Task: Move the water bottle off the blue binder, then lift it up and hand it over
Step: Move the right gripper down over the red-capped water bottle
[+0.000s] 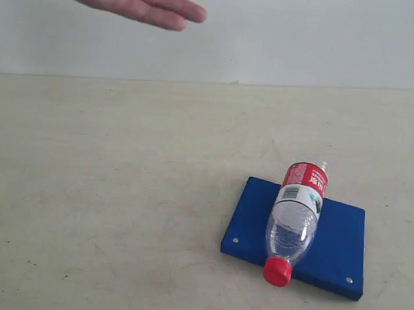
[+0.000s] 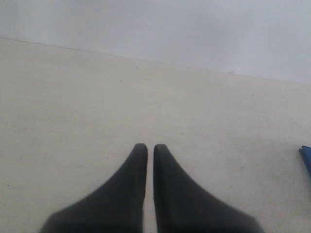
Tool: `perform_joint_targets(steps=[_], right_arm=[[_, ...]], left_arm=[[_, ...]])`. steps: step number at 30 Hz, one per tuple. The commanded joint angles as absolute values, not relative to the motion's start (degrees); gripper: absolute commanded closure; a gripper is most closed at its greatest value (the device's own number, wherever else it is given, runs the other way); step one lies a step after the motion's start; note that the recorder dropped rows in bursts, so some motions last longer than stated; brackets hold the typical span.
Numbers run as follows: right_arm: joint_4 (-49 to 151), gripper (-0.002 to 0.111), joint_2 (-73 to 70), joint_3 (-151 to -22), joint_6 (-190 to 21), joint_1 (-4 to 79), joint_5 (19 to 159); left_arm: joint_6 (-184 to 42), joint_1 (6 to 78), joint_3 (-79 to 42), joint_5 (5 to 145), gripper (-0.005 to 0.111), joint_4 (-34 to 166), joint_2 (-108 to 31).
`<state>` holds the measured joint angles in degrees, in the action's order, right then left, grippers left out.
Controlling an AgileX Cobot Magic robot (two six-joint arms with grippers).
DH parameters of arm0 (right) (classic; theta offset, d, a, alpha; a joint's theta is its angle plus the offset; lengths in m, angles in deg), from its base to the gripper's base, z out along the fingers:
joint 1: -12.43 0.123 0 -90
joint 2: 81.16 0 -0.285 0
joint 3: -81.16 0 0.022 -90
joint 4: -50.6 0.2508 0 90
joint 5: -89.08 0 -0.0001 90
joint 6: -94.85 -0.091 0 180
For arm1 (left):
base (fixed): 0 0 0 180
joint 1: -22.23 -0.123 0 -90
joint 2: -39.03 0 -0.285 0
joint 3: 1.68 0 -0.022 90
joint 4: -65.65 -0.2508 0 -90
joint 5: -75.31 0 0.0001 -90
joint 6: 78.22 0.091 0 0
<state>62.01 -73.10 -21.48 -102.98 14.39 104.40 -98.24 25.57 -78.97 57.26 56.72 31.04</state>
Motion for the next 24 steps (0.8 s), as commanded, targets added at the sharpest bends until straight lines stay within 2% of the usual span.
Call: perform_joint_targets(steps=[1,5,7,9,10,11,13,15,17,19,21,24], right_arm=[[85.92,0.109,-73.38,-21.62,-123.24,14.28,92.36],[86.1,0.109,-73.38,-21.62,-123.06,14.28,81.24],[87.62,0.109,-73.38,-21.62,-111.14,14.28,63.44],[97.27,0.109,-73.38,-21.62,-101.67,14.28,39.8],[106.99,0.109,-73.38,-22.68,-101.25,14.28,22.74],[112.98,0.109,-73.38,-24.9,-104.26,14.61,19.12],[118.3,0.109,-73.27,-31.7,-106.64,15.56,20.91],[103.39,0.109,-70.17,-38.92,-92.38,17.22,44.41],[80.75,0.109,-61.63,-47.61,-78.95,19.91,75.01],[63.33,0.109,-49.37,-58.09,-80.48,22.5,101.3],[61.8,0.109,-39.32,-65.3,-79.49,24.59,123.15],[62.23,0.109,-22.89,-71.78,-64.43,28.0,143.98]], left_arm=[[-98.03,25.51,-78.9,57.76,0.102,56.92,31.24],[-98.03,25.51,-78.9,57.76,0.102,56.92,31.24],[-98.03,25.51,-78.9,57.76,0.102,56.92,31.24],[-98.03,25.51,-78.9,57.76,0.102,56.92,31.24],[-98.03,25.51,-78.9,57.76,0.102,56.92,31.24],[-98.03,25.51,-78.9,57.76,0.102,56.92,31.24],[-98.03,25.51,-78.9,57.76,0.102,56.92,31.24],[-98.03,25.51,-78.9,57.78,0.102,56.92,31.24],[-98.03,25.51,-78.9,57.78,0.102,56.92,31.24],[-98.03,25.51,-78.9,57.78,0.102,56.92,31.24],[-98.03,25.51,-78.9,57.78,0.102,56.92,31.24],[-98.03,25.51,-78.9,57.78,0.102,56.92,31.24]])
